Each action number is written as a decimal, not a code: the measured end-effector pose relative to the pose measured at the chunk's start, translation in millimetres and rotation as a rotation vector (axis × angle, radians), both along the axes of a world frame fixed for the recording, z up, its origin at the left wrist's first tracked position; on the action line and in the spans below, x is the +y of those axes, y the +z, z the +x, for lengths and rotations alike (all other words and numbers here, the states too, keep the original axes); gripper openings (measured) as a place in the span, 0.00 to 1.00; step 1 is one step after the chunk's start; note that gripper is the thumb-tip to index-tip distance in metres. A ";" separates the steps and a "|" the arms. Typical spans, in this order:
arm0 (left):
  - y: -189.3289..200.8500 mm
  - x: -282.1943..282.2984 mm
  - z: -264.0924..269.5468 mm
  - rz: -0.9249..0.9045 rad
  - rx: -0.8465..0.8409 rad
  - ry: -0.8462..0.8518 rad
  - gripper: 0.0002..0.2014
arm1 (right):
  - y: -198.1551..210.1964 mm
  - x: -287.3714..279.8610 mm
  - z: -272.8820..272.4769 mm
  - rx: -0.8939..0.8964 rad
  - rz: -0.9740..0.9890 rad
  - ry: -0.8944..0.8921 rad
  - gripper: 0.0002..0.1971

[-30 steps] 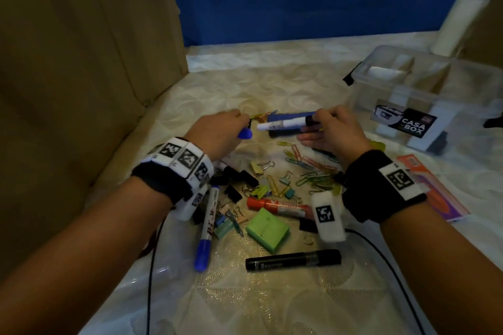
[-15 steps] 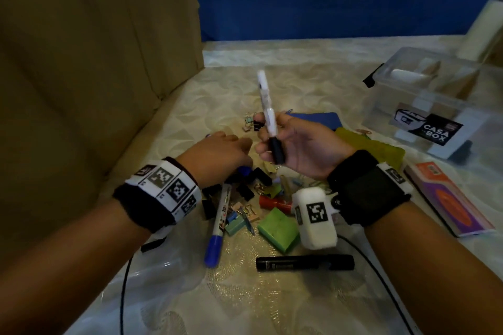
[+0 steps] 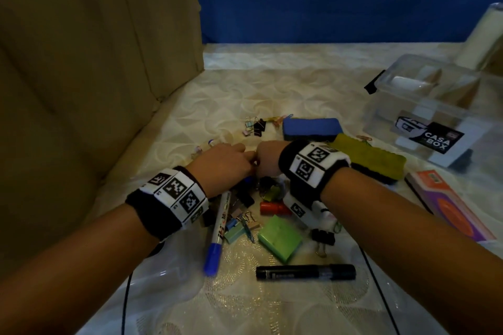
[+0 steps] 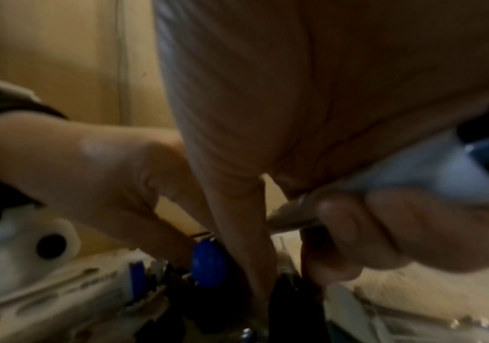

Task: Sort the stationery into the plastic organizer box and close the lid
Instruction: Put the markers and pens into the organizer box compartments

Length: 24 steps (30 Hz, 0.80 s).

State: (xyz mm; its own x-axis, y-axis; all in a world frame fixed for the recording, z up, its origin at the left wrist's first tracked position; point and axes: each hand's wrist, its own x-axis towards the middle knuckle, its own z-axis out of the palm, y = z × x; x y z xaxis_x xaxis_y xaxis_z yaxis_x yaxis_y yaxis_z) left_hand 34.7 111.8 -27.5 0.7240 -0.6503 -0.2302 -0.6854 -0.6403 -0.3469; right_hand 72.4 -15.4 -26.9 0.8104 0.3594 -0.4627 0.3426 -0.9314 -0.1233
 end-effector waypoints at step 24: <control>50.6 -63.6 -14.5 -0.357 -0.352 -0.250 0.13 | 114.2 -263.4 2.2 -0.496 0.661 -0.952 0.33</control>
